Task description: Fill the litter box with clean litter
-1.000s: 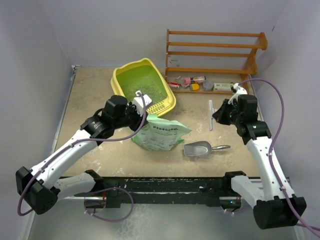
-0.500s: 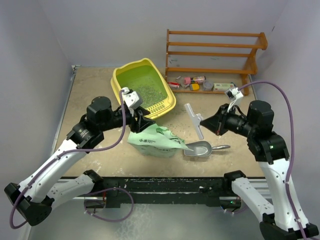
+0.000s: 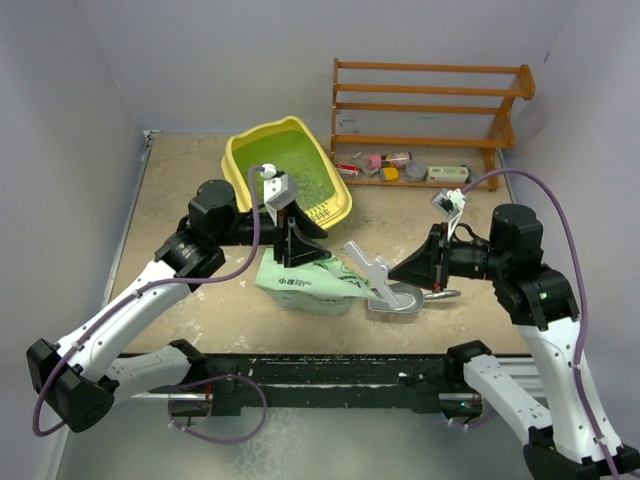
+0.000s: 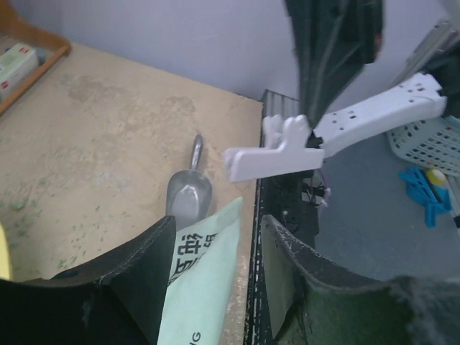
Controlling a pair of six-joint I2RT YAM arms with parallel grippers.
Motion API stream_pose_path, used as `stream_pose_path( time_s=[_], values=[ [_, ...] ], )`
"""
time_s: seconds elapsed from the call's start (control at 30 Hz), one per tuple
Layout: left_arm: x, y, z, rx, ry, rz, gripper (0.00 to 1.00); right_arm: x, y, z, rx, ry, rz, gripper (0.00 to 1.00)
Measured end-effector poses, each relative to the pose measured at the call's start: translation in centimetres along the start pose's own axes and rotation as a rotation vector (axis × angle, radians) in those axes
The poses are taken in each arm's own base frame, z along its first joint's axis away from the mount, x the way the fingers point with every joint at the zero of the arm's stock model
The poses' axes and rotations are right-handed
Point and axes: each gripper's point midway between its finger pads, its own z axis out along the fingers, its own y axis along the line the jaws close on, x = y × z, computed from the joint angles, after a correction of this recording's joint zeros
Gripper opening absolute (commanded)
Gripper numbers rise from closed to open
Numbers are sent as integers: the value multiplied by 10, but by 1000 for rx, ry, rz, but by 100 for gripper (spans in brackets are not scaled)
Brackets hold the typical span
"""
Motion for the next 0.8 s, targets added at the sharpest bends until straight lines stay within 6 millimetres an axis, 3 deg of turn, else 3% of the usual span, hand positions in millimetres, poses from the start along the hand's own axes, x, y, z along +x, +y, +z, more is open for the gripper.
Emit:
stream_pose_path(
  time_s=[0.23,0.33,0.6,0.8],
  values=[
    [-21,-44,-6,231,-18,47,61,12,-5,6,-7,88,36,0],
    [-22,-52,-4,305,-2,38,61,15,-2,5,-14,97,27,0],
    [6,-36,16,379,91,-97,62,21,7,-1,-35,97,-3,0],
    [8,-29,23,380,97,-139,61,23,10,-3,-47,100,-13,0]
  ],
)
